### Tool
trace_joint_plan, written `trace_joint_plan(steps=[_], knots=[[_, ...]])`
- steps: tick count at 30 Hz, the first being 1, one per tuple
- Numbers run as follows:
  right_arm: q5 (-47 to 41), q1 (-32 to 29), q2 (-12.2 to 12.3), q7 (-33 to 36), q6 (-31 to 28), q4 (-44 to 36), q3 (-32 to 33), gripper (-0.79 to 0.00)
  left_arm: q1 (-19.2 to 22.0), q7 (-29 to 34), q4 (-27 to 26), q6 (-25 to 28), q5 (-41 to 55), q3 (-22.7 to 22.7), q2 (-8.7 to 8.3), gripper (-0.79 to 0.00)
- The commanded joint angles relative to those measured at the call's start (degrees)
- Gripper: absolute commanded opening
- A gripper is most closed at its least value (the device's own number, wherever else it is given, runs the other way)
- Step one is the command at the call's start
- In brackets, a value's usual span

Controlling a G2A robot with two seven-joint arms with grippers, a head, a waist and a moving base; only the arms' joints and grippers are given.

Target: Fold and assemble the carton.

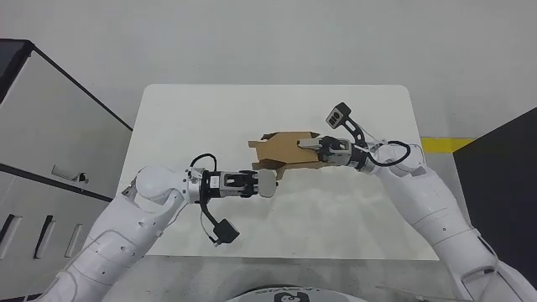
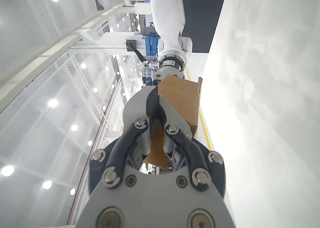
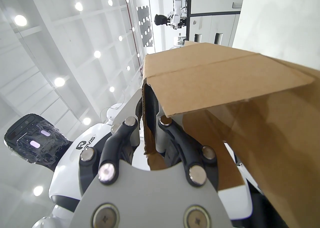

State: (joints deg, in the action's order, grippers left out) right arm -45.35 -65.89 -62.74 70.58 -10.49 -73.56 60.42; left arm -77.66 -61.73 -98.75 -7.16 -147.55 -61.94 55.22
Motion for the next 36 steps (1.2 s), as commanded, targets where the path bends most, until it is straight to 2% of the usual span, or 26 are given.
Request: trace_joint_plan(steps=[1,11,22,36], knots=[[0.21,0.03,-0.06,-0.02,0.17,0.02,-0.06,-0.785,0.37,-0.09,-0.05,0.17,-0.10,0.65,0.09,-0.785],[0.56,0.06,-0.41,0.64,0.60,0.08,-0.47,-0.785,2.76,0.84,0.36,0.89,-0.89,4.24,0.80,-0.785],[0.13,0.03,-0.74,2.13,1.08,0.64,-0.67,-0.785,3.82,1.99,1.43,0.63,-0.43,5.61,1.13,-0.785],[-1.35,-0.34,-0.62,6.09,0.58,1.32,1.12,-0.785,1.40,3.24,0.97,-0.47,0.25,1.49,0.10,-0.785]])
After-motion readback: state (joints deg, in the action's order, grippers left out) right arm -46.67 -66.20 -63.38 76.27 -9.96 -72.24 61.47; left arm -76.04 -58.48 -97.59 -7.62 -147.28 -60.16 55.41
